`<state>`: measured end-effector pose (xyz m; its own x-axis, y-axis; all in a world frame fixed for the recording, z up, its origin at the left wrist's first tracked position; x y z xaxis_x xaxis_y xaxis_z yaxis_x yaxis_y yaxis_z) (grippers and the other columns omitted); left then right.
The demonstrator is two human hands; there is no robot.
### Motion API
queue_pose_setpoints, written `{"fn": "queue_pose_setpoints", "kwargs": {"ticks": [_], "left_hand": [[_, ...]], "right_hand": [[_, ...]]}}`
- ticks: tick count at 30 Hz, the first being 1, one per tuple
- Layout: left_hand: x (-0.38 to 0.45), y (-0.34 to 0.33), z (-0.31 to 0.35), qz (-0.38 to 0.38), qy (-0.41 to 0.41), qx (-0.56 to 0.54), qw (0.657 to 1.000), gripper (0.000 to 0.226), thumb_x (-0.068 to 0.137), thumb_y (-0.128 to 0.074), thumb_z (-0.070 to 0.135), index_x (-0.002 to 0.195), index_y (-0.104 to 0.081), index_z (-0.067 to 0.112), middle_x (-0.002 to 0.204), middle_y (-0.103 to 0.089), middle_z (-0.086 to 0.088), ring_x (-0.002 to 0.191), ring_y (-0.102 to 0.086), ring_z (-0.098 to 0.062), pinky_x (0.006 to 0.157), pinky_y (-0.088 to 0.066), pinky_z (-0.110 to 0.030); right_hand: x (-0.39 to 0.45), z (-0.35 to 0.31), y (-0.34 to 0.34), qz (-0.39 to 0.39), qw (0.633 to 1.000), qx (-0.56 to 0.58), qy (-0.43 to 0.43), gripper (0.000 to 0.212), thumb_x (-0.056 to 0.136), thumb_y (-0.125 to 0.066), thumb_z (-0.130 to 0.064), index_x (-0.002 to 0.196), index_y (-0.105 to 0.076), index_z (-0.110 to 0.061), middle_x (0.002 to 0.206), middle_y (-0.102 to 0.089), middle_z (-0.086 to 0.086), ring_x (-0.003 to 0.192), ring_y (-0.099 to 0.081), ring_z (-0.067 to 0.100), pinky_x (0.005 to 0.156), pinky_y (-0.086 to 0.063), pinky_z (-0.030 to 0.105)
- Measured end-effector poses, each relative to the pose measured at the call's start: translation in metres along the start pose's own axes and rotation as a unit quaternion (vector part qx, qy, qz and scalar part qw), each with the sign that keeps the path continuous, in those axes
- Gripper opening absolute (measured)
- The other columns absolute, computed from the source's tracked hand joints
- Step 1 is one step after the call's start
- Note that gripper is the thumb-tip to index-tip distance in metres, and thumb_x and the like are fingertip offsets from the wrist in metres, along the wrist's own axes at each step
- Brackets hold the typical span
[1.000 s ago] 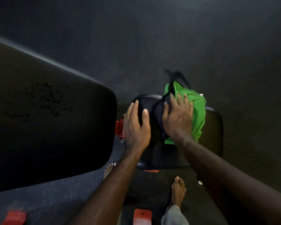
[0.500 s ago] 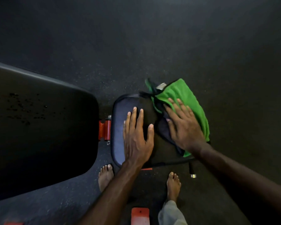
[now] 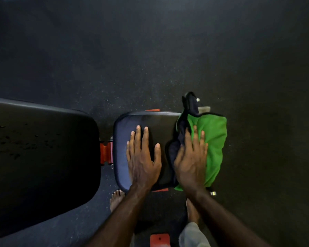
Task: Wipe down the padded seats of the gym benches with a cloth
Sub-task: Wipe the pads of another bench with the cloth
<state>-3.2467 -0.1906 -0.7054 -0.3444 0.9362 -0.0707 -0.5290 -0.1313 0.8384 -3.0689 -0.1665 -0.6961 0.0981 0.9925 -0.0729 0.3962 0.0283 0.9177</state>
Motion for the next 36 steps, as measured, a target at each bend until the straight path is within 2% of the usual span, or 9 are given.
{"fn": "queue_pose_setpoints", "kwargs": {"ticks": [6,10,13,16,21,24,29,32,36], "left_hand": [[0.002,0.007,0.007,-0.034,-0.004,-0.006,0.999,0.064,0.101,-0.048,0.043,0.159,-0.034,0.02,0.17,-0.022,-0.002,0.158,-0.012,-0.02,0.128,-0.009,-0.04],[0.004,0.028,0.019,-0.057,0.011,-0.053,0.997,0.061,0.101,-0.047,0.044,0.156,-0.04,0.018,0.165,-0.033,-0.003,0.154,-0.026,-0.019,0.127,-0.02,-0.043],[0.004,0.057,0.028,-0.07,0.031,-0.071,0.995,0.062,0.098,-0.046,0.048,0.151,-0.048,0.015,0.16,-0.042,-0.006,0.149,-0.035,-0.019,0.122,-0.031,-0.045],[0.015,0.117,0.034,-0.076,0.03,-0.055,0.995,0.059,0.098,-0.047,0.049,0.147,-0.053,0.016,0.156,-0.046,-0.004,0.145,-0.041,-0.019,0.119,-0.035,-0.039],[0.03,0.253,0.03,-0.065,0.041,-0.022,0.997,0.045,0.094,-0.054,0.046,0.128,-0.067,0.019,0.142,-0.056,-0.001,0.132,-0.052,-0.017,0.112,-0.043,-0.039],[0.028,0.334,0.028,-0.047,0.038,-0.007,0.998,0.038,0.093,-0.057,0.045,0.119,-0.071,0.021,0.135,-0.059,0.003,0.128,-0.054,-0.013,0.11,-0.044,-0.039],[0.004,0.467,0.016,-0.014,0.065,0.03,0.997,0.035,0.098,-0.06,0.045,0.127,-0.067,0.028,0.148,-0.048,0.005,0.138,-0.042,-0.009,0.117,-0.037,-0.037],[-0.006,0.539,0.002,0.021,0.074,0.043,0.996,0.036,0.097,-0.06,0.048,0.129,-0.064,0.032,0.152,-0.045,0.008,0.14,-0.038,-0.006,0.119,-0.036,-0.037],[-0.007,0.619,-0.022,0.051,0.094,0.089,0.99,0.039,0.096,-0.062,0.048,0.13,-0.065,0.029,0.154,-0.045,0.004,0.143,-0.039,-0.012,0.121,-0.035,-0.042]], "right_hand": [[-0.028,-0.015,0.004,-0.073,0.977,0.075,0.184,0.05,0.097,-0.041,-0.012,0.144,-0.058,-0.012,0.156,-0.049,0.006,0.15,-0.037,0.025,0.122,-0.03,0.044],[-0.009,-0.01,0.029,-0.061,0.959,0.273,0.038,0.042,0.092,-0.052,0.003,0.127,-0.071,-0.011,0.131,-0.07,0.004,0.13,-0.06,0.017,0.112,-0.042,0.024],[-0.002,-0.025,0.033,-0.078,0.909,0.402,-0.081,0.041,0.092,-0.057,0.011,0.121,-0.072,-0.014,0.118,-0.072,-0.006,0.113,-0.066,0.009,0.103,-0.049,0.023],[-0.009,-0.077,0.048,-0.119,0.856,0.492,-0.109,0.041,0.095,-0.059,0.012,0.121,-0.067,-0.017,0.112,-0.071,-0.006,0.102,-0.067,0.003,0.1,-0.051,0.028],[-0.038,-0.169,0.079,-0.227,0.792,0.552,-0.13,0.036,0.099,-0.059,0.005,0.119,-0.071,-0.023,0.111,-0.075,-0.006,0.105,-0.068,0.011,0.094,-0.055,0.029],[-0.053,-0.208,0.109,-0.228,0.782,0.567,-0.124,0.035,0.099,-0.059,0.007,0.122,-0.067,-0.019,0.109,-0.072,-0.005,0.107,-0.066,0.017,0.094,-0.051,0.025],[-0.076,-0.283,0.157,-0.253,0.784,0.559,-0.096,0.037,0.099,-0.059,0.005,0.131,-0.065,-0.011,0.124,-0.069,0.006,0.119,-0.061,0.021,0.11,-0.045,0.038],[-0.08,-0.339,0.19,-0.244,0.787,0.563,-0.056,0.037,0.099,-0.058,0.007,0.132,-0.065,-0.007,0.121,-0.067,0.006,0.117,-0.06,0.02,0.102,-0.042,0.032],[-0.081,-0.418,0.212,-0.251,0.815,0.522,0.026,0.036,0.096,-0.062,0.007,0.129,-0.067,-0.007,0.119,-0.068,0.006,0.12,-0.062,0.024,0.11,-0.044,0.041]]}}
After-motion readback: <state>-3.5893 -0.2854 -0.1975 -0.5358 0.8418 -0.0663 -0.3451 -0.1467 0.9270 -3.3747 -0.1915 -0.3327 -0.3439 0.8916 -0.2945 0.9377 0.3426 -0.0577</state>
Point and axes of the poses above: each hand's wrist, its own x-axis towards the middle knuckle, its own y-axis out of the back of the hand, z = x × y, the point moved 9 cm from there along x, towards the middle knuckle
